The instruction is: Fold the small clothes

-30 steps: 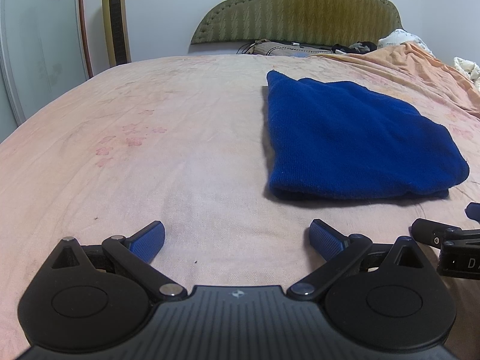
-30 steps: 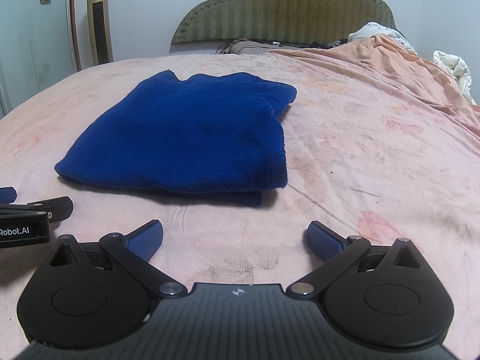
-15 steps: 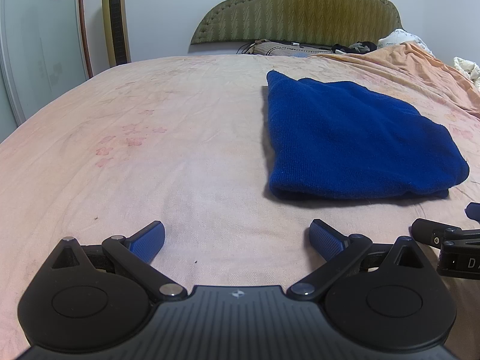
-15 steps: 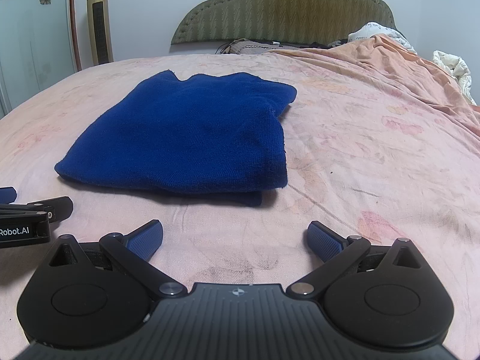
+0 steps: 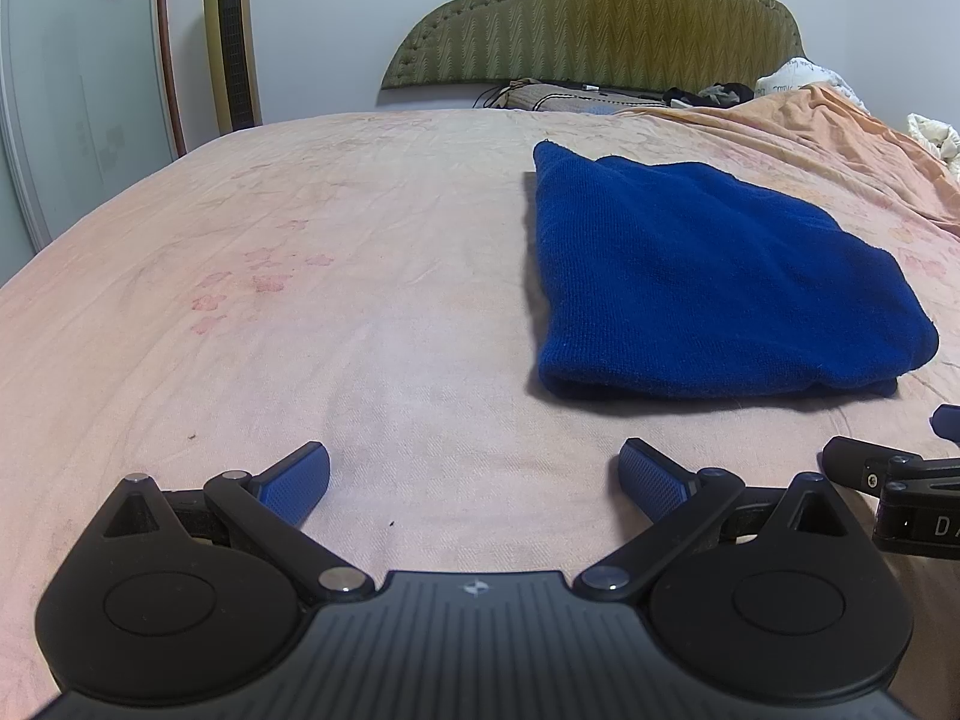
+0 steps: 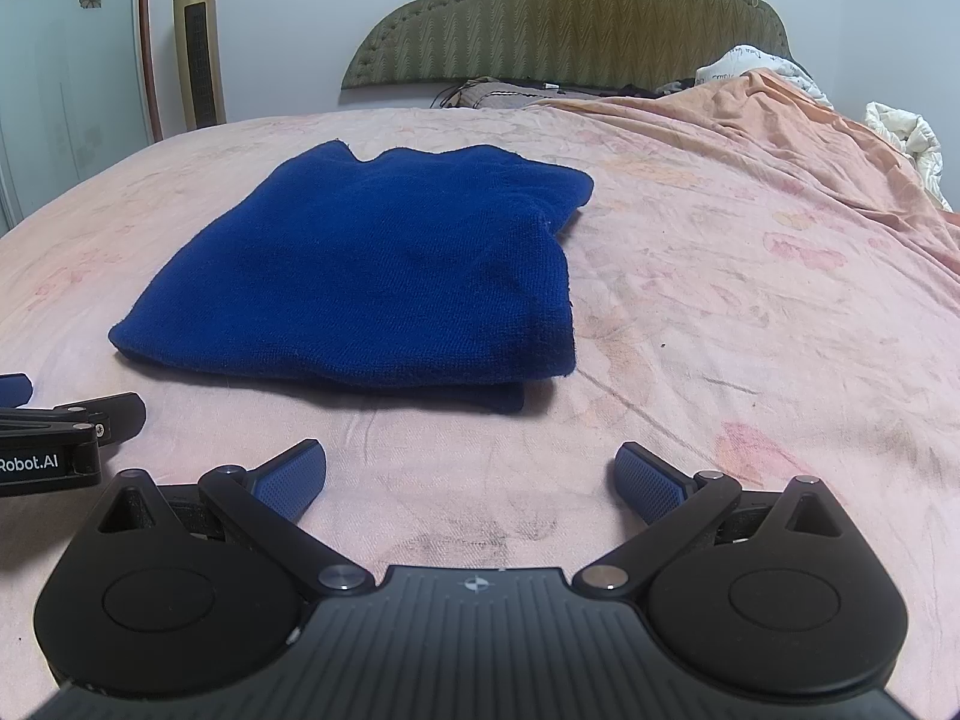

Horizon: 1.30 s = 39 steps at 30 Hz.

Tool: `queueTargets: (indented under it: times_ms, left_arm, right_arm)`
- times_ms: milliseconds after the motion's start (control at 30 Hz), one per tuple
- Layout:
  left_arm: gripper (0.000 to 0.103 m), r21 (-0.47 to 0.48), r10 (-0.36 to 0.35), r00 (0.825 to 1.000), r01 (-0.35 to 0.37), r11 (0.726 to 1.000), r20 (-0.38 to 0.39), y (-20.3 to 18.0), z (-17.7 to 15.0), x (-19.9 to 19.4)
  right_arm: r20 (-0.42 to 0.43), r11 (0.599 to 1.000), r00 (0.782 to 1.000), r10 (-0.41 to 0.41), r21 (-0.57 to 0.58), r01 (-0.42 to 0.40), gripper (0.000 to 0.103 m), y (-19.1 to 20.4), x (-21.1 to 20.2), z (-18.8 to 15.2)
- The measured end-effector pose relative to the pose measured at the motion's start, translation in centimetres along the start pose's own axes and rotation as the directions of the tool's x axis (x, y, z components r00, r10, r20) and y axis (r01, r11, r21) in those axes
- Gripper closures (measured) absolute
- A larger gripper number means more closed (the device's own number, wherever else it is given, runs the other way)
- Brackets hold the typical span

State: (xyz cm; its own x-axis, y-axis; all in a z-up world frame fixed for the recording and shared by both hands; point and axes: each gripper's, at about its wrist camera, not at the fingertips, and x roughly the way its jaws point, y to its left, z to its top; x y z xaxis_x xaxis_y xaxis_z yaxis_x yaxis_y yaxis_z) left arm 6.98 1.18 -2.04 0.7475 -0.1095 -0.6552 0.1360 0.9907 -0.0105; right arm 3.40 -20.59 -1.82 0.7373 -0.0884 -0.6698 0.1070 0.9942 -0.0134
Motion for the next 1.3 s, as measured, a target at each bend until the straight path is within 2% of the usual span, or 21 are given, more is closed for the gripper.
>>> queueTargets:
  times_ms: [100, 200, 267, 333, 433, 600, 733, 933, 1300]
  left_arm:
    - [0.0, 0.0, 0.001, 1.0, -0.001, 1.0, -0.002, 0.0, 0.0, 0.0]
    - [0.0, 0.017, -0.021, 0.999, 0.021, 1.0, -0.033, 0.3, 0.4, -0.2]
    - [0.0, -0.005, -0.011, 0.998, 0.011, 1.0, -0.061, 0.4, 0.8, -0.4]
    - [0.0, -0.02, -0.002, 0.999, 0.001, 1.0, -0.047, 0.3, 0.9, -1.6]
    - [0.0, -0.023, -0.015, 1.0, 0.015, 1.0, -0.005, 0.2, 1.4, -4.2]
    - [0.0, -0.014, -0.024, 1.0, 0.024, 1.0, 0.011, 0.1, 1.7, -6.4]
    - [0.0, -0.004, 0.007, 1.0, -0.007, 1.0, -0.005, 0.1, 1.5, -6.9]
    - [0.0, -0.036, 0.039, 0.999, -0.039, 0.999, -0.011, 0.5, 1.3, -6.8]
    - [0.0, -0.016, 0.026, 1.0, -0.026, 1.0, -0.016, 0.2, 1.1, -6.8]
  right_arm:
    - [-0.006, 1.0, 1.0, -0.007, -0.007, 0.007, 0.0, 0.1, -0.1, 0.1]
    - [-0.048, 1.0, 0.999, 0.002, -0.024, -0.003, 0.0, 0.0, -0.3, 0.6]
    - [-0.037, 0.999, 0.999, 0.014, 0.031, -0.013, 0.001, -0.6, -1.1, 0.7]
    - [-0.022, 0.995, 0.999, 0.035, 0.091, -0.033, 0.0, -1.0, -2.2, 0.5]
    - [-0.035, 0.991, 0.998, 0.059, 0.12, -0.055, 0.0, -0.9, -3.7, 0.5]
    - [-0.013, 0.993, 0.996, 0.088, 0.074, -0.087, 0.0, 0.1, -6.4, 0.8]
    - [-0.019, 0.993, 0.993, 0.113, 0.03, -0.112, 0.0, 0.9, -7.4, 1.1]
    - [-0.016, 0.997, 0.997, 0.071, -0.007, -0.071, 0.0, 1.6, -7.9, 1.0]
    - [-0.011, 0.997, 0.997, 0.08, -0.005, -0.08, 0.0, 1.4, -8.0, 0.8]
